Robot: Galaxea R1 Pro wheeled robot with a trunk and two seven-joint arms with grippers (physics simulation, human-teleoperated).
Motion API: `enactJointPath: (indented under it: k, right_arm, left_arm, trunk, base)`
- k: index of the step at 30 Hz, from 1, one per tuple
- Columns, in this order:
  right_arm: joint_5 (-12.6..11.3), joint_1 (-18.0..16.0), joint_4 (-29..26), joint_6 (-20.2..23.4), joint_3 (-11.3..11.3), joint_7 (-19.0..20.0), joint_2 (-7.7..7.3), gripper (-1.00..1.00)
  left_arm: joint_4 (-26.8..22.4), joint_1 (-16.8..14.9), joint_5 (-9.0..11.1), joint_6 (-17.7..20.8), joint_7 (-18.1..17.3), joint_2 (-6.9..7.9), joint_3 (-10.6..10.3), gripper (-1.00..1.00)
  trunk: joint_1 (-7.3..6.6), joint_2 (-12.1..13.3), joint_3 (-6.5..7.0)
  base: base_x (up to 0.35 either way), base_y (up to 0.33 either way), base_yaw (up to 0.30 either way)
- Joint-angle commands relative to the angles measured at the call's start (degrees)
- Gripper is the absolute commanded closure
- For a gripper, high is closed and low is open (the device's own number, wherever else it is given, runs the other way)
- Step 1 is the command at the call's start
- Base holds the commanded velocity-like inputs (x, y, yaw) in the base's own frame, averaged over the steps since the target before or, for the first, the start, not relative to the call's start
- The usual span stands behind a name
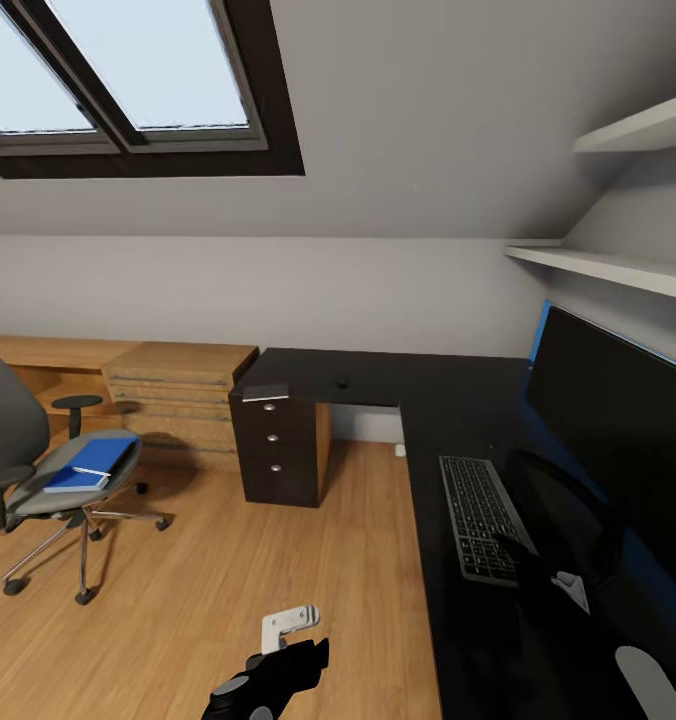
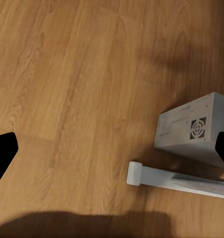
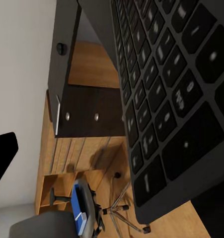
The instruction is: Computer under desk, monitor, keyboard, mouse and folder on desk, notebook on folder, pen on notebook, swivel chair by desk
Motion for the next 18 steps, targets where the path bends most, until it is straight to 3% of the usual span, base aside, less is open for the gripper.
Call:
enactJointPath:
  k: [1, 12, 18]
  right_arm:
    - [-0.61, -0.04, -0.09, 0.23, -0.07, -0.52, 0.0, -1.0]
    - [-0.7, -0.03, -0.01, 0.23, 0.01, -0.46, 0.0, -1.0]
    - [-0.7, -0.04, 0.0, 0.26, 0.02, -0.46, 0.0, -1.0]
  left_arm:
    - [-0.07, -0.04, 0.6, 0.11, 0.55, 0.01, -0.07, -1.0]
    - [-0.07, -0.04, 0.59, 0.12, 0.45, 0.01, -0.16, -1.0]
    - [-0.07, -0.04, 0.59, 0.12, 0.45, 0.01, -0.16, -1.0]
  trunk:
    - [0.0, -0.05, -0.07]
    - [0.0, -0.05, -0.07]
    - [0.0, -0.05, -0.07]
  base:
    - [-0.064, -0.027, 0.0]
    - [-0.108, -0.052, 0.0]
    - [-0.275, -0.001, 0.0]
